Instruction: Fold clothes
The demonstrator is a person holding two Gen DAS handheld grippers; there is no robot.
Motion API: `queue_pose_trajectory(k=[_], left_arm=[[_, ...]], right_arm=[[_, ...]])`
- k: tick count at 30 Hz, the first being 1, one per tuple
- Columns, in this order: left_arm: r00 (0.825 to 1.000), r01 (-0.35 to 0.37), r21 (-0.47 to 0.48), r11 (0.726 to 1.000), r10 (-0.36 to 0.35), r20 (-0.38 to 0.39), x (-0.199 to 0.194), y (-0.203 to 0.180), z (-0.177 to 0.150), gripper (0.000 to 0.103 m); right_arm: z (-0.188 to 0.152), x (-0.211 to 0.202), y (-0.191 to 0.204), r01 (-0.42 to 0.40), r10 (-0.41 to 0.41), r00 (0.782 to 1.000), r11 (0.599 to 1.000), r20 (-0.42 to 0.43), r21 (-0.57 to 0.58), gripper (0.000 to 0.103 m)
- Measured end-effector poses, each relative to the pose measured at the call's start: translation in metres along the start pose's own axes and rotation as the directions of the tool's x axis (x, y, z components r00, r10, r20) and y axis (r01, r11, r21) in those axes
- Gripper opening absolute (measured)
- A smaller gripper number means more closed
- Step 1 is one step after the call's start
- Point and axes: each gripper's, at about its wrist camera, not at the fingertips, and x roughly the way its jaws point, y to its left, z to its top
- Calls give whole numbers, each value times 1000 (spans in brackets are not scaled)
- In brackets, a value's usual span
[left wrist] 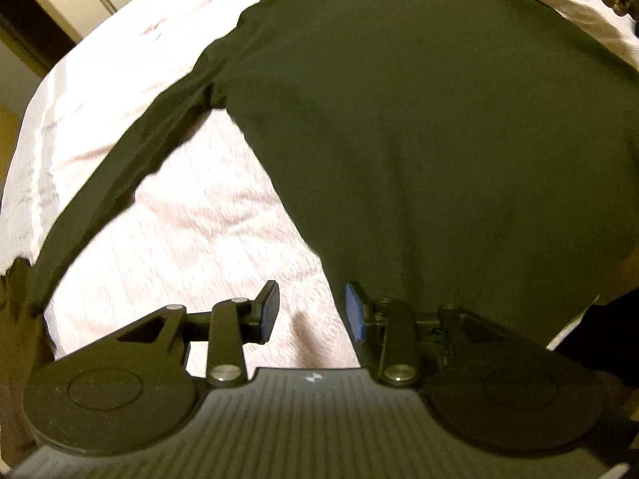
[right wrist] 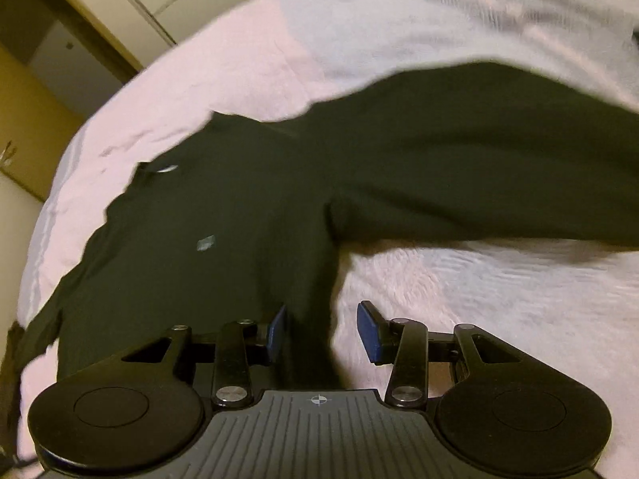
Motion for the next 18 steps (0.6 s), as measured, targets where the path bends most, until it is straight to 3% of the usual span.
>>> queue_pose_trajectory(k=[1, 7, 9, 12, 15, 17, 18], left_arm=[[1000, -2, -8, 1000, 2, -9, -1, -1, -1, 31], [999, -14, -63, 998, 11, -52, -10, -5, -7, 31], [998, -15, -87, 996, 10, -61, -13, -5, -8, 31], [998, -10, -142, 990, 0, -69, -13, 0, -10, 33], [994, 27, -231, 973, -50, -94, -11, 5, -20, 38], [987, 50, -270, 961, -88, -131, -8, 5, -28, 38], [983, 59, -286, 957, -106, -152, -6, 5, -33, 38]], right_arm=[[5, 6, -4, 24, -24, 1000, 1000, -17, 0, 25], [4, -23, -4, 176, -175, 984, 979, 23, -106, 25], [-4, -39, -10, 160, -158, 987, 985, 32, -71, 25], [-32, -64, -19, 70, -70, 997, 998, 13, -5, 25], [-74, -77, -25, -9, 11, 998, 1000, -66, 25, 27], [-108, -76, -33, -2, 9, 987, 999, -159, 41, 28], [-123, -76, -36, 58, -52, 978, 998, -200, 26, 28]])
